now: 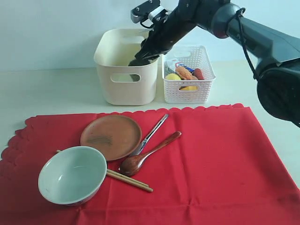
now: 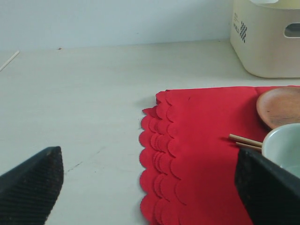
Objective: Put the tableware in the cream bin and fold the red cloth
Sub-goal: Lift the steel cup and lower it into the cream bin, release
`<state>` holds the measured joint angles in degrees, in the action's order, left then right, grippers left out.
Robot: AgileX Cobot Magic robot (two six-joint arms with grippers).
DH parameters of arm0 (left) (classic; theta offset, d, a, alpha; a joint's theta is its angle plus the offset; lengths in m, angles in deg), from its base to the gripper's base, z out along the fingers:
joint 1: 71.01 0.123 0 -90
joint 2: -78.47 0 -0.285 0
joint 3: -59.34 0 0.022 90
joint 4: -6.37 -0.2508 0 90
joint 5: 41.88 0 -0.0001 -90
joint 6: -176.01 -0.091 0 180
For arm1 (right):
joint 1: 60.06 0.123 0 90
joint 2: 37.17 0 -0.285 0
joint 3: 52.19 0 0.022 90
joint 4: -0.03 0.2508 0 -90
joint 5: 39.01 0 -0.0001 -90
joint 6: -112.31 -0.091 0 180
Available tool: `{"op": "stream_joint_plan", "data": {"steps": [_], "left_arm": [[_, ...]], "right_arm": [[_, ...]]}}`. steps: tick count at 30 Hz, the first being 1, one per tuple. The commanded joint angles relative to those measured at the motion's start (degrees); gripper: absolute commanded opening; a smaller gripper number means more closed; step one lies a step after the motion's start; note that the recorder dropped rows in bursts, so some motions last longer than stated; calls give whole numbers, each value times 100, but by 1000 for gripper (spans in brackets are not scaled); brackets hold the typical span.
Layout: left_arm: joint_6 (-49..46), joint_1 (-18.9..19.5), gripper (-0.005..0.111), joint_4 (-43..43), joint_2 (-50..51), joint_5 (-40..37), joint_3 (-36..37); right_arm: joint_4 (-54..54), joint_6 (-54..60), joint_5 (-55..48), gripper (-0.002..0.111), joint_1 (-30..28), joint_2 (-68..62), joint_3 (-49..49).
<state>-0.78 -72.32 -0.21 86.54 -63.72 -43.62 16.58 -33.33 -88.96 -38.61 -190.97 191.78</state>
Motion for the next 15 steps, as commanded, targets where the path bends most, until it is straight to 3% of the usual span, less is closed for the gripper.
{"op": "stream_joint_plan", "data": {"steps": [1, 8, 15], "left_arm": [[-4, 16, 94, -11, -28, 64, 18], [-4, 16, 94, -11, -28, 64, 18], [-4, 16, 94, -11, -28, 64, 18]], "right_arm": [[-85, 2, 5, 46, 7, 166, 46], [-103, -179, -438, 46, 7, 677, 46], [215, -465, -1517, 46, 7, 1166, 46]]}}
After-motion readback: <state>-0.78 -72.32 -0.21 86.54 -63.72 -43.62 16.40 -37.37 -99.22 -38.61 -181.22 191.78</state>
